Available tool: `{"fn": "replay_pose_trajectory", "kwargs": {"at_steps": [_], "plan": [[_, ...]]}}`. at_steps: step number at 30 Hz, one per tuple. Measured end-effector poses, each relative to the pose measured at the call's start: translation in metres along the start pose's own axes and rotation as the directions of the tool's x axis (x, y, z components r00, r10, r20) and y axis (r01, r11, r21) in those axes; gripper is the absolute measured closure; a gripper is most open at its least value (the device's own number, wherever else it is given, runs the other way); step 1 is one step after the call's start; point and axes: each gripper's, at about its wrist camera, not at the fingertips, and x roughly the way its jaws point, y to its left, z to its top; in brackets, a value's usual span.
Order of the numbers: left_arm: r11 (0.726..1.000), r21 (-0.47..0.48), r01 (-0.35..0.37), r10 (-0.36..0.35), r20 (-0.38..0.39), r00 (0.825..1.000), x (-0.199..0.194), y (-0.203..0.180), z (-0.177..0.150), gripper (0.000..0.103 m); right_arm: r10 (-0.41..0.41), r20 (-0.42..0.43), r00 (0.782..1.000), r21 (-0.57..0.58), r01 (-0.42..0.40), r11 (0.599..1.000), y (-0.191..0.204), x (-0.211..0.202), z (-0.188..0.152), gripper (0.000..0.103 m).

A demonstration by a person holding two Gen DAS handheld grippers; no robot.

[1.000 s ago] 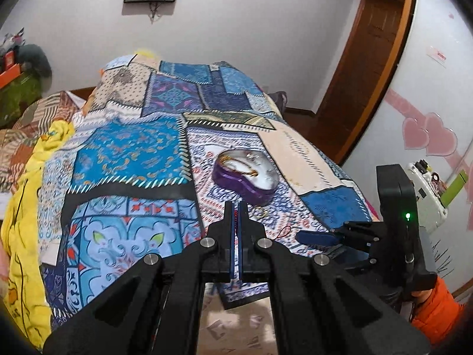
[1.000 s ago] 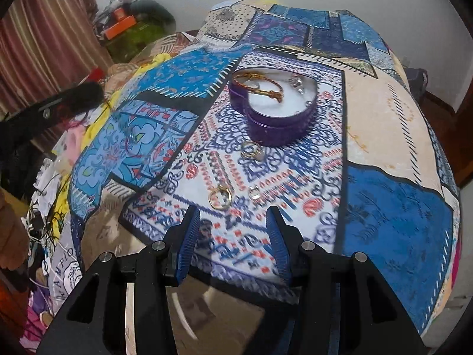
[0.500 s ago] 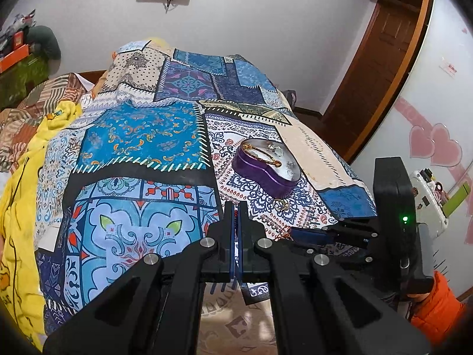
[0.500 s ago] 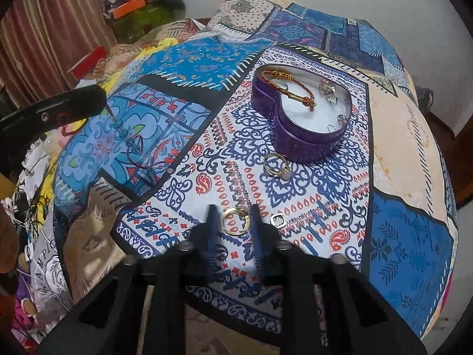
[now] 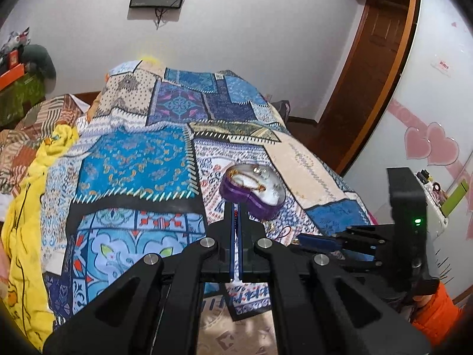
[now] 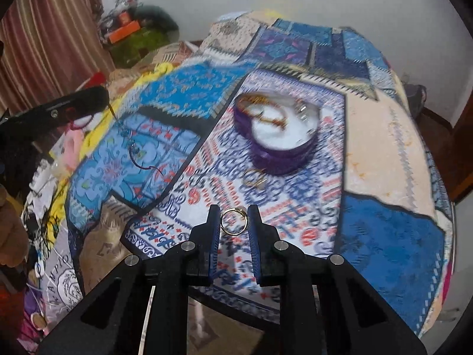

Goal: Organize jewelry
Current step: 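Carry the ring over the purple tin and open the right gripper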

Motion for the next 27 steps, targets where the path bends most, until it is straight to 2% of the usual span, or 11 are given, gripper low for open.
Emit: {"fn": "replay_pose_trajectory", "kwargs": {"at_steps": [13, 27], "plan": [[0.998, 0.064, -0.004, -0.002, 0.085, 0.996, 0.008, -0.024, 0.048, 0.103, -0.059, 0.167, 0.984, 0.051, 0.051, 0.997, -0.027, -0.046, 0.029, 0.086], [0.996, 0.084, 0.015, -0.026, 0.135, 0.990, 0.030, -0.034, 0.080, 0.103, -0.062, 0.240, 0.969, 0.074, 0.046, 0.996, -0.045, -0.051, 0.052, 0.086]]}}
